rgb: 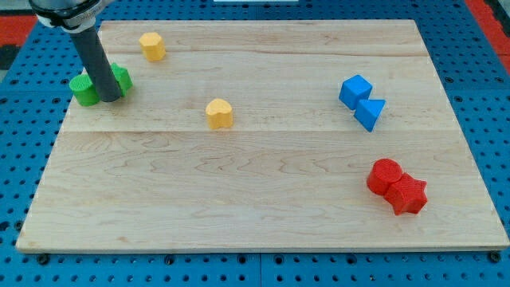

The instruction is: Move the green star to the bottom left of the hexagon

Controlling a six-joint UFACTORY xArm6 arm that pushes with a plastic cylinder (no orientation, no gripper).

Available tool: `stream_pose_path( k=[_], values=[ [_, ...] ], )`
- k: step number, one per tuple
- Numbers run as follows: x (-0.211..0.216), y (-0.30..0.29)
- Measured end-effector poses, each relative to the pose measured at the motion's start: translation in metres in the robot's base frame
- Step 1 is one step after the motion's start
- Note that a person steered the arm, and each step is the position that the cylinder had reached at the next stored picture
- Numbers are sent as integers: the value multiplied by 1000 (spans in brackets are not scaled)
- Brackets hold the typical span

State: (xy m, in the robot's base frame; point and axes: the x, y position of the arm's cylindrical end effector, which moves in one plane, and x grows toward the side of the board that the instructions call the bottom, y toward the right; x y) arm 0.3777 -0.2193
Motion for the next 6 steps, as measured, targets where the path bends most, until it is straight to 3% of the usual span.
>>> stream_pose_path(
  k=[2, 3, 4, 5, 6],
  values=[
    [-49, 34],
    [-51, 50],
    [-2, 65],
    [19, 37],
    [-22, 18]
  ],
)
